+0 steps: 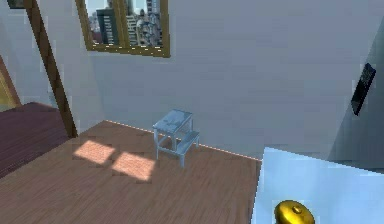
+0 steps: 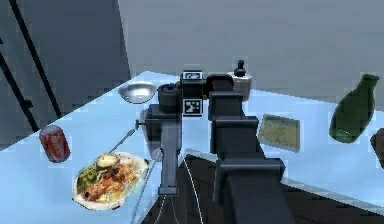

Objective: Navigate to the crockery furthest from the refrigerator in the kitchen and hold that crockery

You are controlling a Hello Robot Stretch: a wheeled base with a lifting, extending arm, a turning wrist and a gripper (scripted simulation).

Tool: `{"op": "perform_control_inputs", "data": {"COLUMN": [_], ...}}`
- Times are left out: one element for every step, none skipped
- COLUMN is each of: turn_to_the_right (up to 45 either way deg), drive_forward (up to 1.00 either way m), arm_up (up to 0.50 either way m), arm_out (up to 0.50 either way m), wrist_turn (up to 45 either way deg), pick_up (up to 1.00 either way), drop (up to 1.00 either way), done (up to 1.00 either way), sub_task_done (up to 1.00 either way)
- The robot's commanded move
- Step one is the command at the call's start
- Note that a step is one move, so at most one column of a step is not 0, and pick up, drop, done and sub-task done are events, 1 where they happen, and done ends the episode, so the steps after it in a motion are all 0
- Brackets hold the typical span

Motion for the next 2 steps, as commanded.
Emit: {"op": "perform_control_inputs", "data": {"turn_to_the_right": [0.0,0.0], "drive_forward": [0.00,0.00], "arm_up": [0.00,0.00], "arm_out": [0.00,0.00], "wrist_turn": [45.0,45.0], "pick_up": [0.00,0.00], "drop": [0.00,0.00], "done": [0.00,0.00], "sub_task_done": [0.00,0.00]}}
